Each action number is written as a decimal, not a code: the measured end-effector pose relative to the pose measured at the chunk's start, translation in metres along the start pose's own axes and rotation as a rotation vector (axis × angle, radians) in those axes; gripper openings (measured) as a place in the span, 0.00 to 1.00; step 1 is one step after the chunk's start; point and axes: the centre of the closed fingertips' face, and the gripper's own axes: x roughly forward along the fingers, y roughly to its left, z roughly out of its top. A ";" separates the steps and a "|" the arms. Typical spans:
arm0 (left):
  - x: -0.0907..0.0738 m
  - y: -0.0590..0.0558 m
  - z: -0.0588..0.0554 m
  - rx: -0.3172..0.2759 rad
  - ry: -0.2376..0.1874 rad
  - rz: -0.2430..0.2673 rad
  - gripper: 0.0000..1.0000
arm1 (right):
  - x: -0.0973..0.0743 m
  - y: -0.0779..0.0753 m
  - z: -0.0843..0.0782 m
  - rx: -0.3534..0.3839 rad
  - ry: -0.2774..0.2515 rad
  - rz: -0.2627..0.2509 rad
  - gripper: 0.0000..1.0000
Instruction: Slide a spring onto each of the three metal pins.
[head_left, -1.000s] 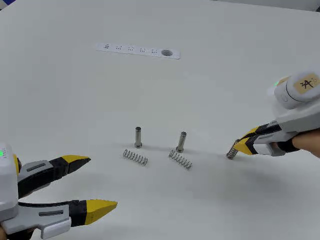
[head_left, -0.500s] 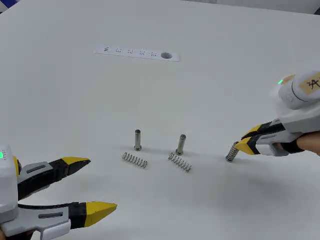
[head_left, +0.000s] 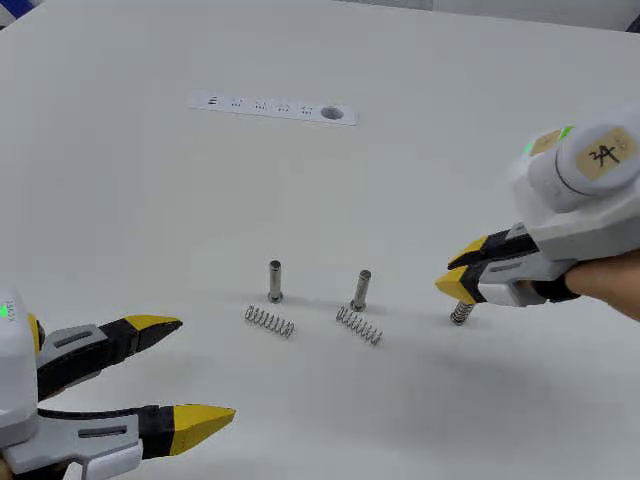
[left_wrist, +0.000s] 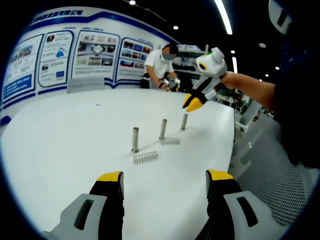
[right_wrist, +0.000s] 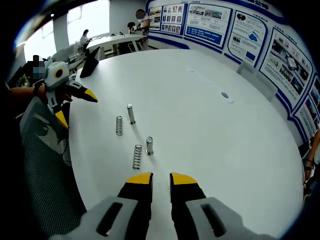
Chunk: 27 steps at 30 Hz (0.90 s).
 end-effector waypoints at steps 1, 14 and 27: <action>0.000 0.000 0.000 -0.001 -0.001 0.000 0.68 | 0.004 0.004 0.000 -0.005 0.003 0.010 0.14; -0.001 0.000 -0.001 -0.005 -0.003 0.003 0.68 | 0.043 0.033 -0.012 0.008 0.020 0.102 0.14; -0.002 0.000 -0.002 -0.009 -0.002 0.008 0.68 | 0.067 0.040 -0.019 0.043 0.028 0.118 0.17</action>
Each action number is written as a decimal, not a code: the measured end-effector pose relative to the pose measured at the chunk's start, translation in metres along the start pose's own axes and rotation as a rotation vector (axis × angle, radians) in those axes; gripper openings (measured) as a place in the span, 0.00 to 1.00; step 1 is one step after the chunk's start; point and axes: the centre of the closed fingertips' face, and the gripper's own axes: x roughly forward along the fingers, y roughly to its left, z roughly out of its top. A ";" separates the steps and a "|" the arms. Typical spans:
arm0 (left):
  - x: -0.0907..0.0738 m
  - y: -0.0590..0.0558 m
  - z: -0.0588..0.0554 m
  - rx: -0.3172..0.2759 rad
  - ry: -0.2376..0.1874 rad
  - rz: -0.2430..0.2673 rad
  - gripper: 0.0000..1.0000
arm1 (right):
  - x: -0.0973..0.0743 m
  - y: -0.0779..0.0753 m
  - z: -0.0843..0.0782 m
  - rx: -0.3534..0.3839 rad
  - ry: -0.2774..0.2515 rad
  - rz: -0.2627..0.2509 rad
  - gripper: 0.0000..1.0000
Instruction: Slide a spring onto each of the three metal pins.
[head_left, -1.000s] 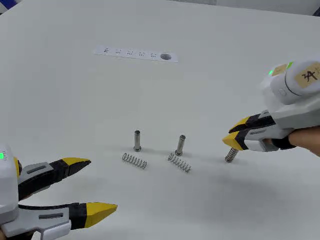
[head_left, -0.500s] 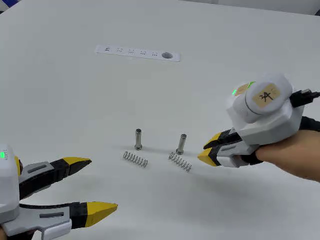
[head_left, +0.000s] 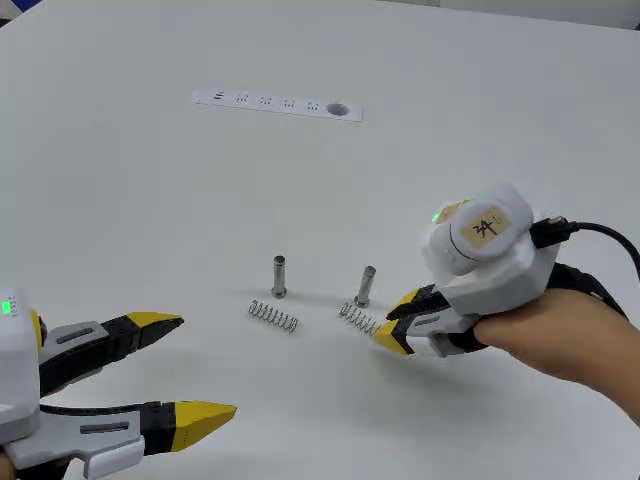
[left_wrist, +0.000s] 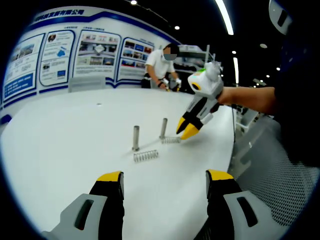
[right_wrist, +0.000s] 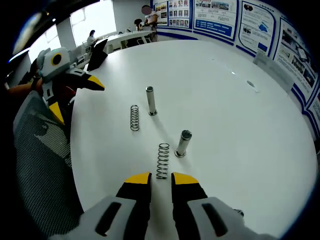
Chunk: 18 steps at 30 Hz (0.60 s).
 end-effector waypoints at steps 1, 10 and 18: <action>0.000 0.000 0.000 -0.001 0.000 0.000 0.68 | 0.001 0.000 -0.001 0.001 0.003 0.000 0.17; -0.001 0.000 -0.002 -0.002 0.002 0.002 0.68 | 0.008 -0.001 -0.006 0.019 0.010 -0.009 0.16; -0.002 0.002 -0.002 -0.002 0.005 0.005 0.68 | 0.011 -0.002 -0.008 0.030 0.007 -0.013 0.16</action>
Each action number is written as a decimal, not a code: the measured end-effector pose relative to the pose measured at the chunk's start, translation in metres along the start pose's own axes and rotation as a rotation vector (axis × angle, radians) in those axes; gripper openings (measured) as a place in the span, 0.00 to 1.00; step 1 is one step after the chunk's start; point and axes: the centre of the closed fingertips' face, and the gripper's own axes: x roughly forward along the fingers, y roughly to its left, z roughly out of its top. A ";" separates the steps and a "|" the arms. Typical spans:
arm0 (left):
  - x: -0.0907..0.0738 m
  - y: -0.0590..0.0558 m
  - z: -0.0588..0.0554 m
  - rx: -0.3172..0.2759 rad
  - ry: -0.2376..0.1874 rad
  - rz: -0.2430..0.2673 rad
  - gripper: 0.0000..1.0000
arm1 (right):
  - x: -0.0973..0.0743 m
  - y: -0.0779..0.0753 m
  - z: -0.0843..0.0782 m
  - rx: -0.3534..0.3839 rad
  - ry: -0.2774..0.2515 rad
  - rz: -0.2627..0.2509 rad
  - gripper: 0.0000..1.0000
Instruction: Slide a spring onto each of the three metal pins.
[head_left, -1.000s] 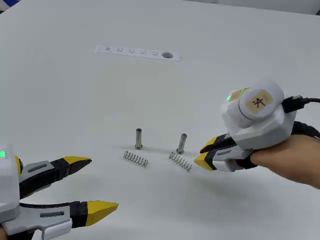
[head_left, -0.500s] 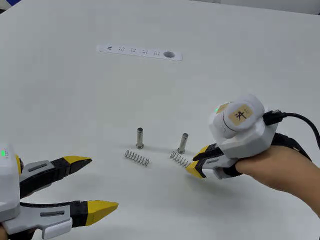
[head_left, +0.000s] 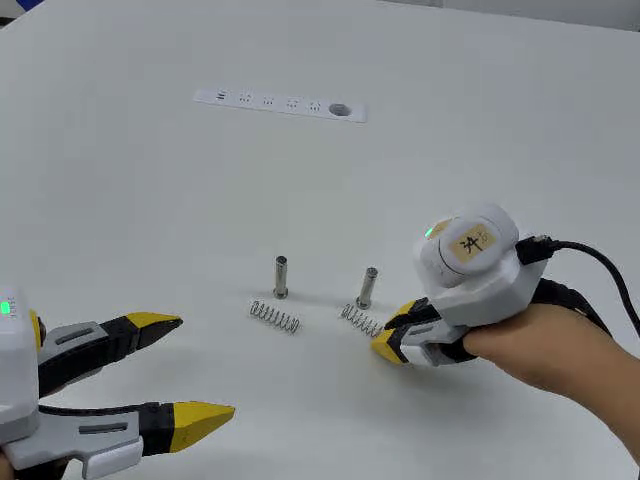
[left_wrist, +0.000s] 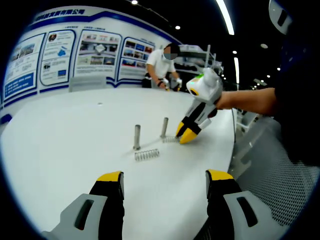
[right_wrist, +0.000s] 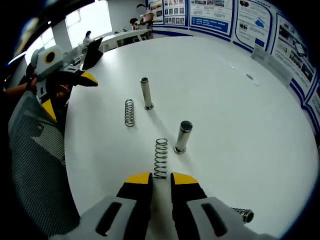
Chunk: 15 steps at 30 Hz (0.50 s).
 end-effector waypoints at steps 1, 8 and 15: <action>0.000 0.000 0.000 0.000 0.001 0.000 0.68 | 0.000 0.000 0.000 0.001 -0.001 0.000 0.16; -0.001 0.000 0.000 0.002 0.003 -0.001 0.67 | 0.001 0.000 0.000 -0.027 0.000 -0.018 0.14; -0.001 0.001 0.001 0.005 0.004 -0.002 0.67 | -0.001 0.000 0.000 -0.043 0.005 -0.024 0.12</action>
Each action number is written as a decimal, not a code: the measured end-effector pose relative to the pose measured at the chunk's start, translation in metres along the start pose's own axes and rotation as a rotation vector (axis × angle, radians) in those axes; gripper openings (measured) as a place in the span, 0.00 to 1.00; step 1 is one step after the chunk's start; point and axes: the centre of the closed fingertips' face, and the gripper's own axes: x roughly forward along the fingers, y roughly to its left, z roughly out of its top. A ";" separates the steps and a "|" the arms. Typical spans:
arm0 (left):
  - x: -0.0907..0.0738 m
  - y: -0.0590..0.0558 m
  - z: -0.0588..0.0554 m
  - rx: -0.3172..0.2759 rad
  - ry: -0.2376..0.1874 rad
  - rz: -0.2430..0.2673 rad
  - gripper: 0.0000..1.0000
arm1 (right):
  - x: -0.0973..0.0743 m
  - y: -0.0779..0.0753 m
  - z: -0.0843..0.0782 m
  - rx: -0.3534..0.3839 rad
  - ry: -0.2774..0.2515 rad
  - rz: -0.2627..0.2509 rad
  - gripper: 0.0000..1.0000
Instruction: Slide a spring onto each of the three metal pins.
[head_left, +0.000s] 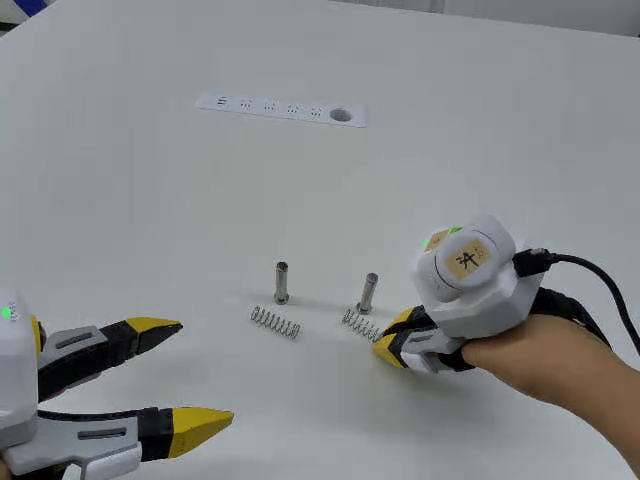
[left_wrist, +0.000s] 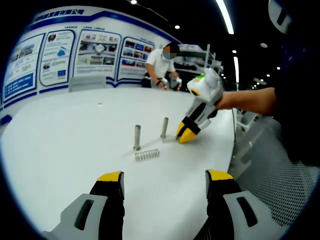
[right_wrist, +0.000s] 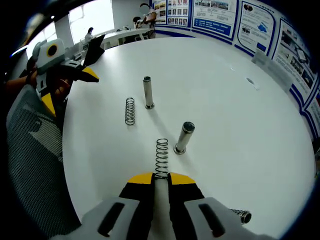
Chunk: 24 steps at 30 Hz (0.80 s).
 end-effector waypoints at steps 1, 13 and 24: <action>0.000 0.000 0.000 0.001 0.001 0.000 0.67 | -0.002 0.000 0.002 -0.003 -0.002 -0.002 0.12; 0.001 -0.002 0.000 -0.002 -0.004 -0.004 0.67 | -0.025 -0.002 0.014 -0.025 -0.025 -0.031 0.12; 0.001 -0.002 0.001 -0.004 -0.008 -0.004 0.67 | -0.043 -0.007 0.024 -0.050 -0.019 -0.044 0.11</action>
